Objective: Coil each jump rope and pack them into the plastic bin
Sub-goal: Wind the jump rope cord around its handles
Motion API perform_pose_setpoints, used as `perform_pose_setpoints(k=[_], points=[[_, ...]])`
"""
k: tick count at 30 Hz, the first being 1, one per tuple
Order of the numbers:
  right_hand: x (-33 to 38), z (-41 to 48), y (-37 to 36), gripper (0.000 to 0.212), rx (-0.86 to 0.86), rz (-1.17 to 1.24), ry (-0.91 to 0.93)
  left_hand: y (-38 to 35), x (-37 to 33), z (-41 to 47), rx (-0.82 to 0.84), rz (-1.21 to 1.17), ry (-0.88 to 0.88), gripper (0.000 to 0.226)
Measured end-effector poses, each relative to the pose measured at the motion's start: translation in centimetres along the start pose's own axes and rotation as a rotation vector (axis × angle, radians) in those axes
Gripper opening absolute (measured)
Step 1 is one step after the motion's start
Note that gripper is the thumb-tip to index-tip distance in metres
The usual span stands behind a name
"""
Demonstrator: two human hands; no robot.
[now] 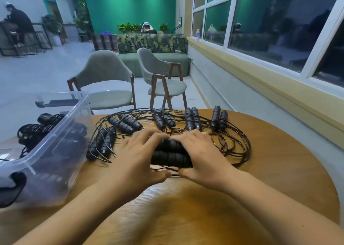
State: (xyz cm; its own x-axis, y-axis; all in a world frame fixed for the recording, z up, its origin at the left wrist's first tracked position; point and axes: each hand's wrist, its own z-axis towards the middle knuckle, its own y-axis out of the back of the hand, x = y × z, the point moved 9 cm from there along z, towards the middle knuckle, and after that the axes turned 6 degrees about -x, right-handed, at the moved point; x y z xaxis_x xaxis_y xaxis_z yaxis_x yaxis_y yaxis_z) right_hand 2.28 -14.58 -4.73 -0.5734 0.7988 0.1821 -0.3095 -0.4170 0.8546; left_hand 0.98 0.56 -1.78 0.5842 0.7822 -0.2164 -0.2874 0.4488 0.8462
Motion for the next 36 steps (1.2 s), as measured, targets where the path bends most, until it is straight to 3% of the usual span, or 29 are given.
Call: perform_pose_setpoints(k=[6,10,12,15,17,22,24,28,33,36], points=[[2.4,-0.5,-0.6,0.078,0.037,-0.013,0.055,-1.2,1.0,-1.1,0.096,0.145,-0.046,0.071],[2.6,-1.1,1.3,0.080,-0.103,0.004,-0.030,-0.9,2.2,-1.3,0.100,0.126,0.084,0.056],[3.2,-2.0,3.2,0.066,-0.232,0.051,-0.073,-0.3,2.9,-1.3,0.079,0.067,0.192,0.051],[3.7,-3.5,5.0,0.025,-0.340,0.207,-0.169,0.6,3.7,-1.7,0.049,-0.123,0.371,0.047],[3.0,-4.2,4.1,0.017,-0.246,0.436,-0.341,0.8,3.6,-2.2,0.029,-0.273,0.468,0.045],[3.4,-5.4,0.3,0.049,0.038,0.976,-0.657,-1.3,1.0,-4.0,0.076,-0.547,0.592,0.045],[3.7,-5.7,-0.6,0.054,0.065,1.071,-0.711,-2.7,-0.7,-4.8,0.114,-0.622,0.596,0.042],[4.0,-6.2,-1.5,0.054,0.034,1.027,-0.737,-4.7,-2.9,-5.7,0.170,-0.679,0.572,0.030],[4.3,-6.1,-0.2,0.046,-0.016,0.975,-0.694,-3.5,-5.1,-5.4,0.276,-0.426,0.358,0.028],[4.3,-5.6,1.6,0.042,-0.025,0.947,-0.686,-1.4,-5.6,-4.4,0.263,-0.288,0.211,0.044]])
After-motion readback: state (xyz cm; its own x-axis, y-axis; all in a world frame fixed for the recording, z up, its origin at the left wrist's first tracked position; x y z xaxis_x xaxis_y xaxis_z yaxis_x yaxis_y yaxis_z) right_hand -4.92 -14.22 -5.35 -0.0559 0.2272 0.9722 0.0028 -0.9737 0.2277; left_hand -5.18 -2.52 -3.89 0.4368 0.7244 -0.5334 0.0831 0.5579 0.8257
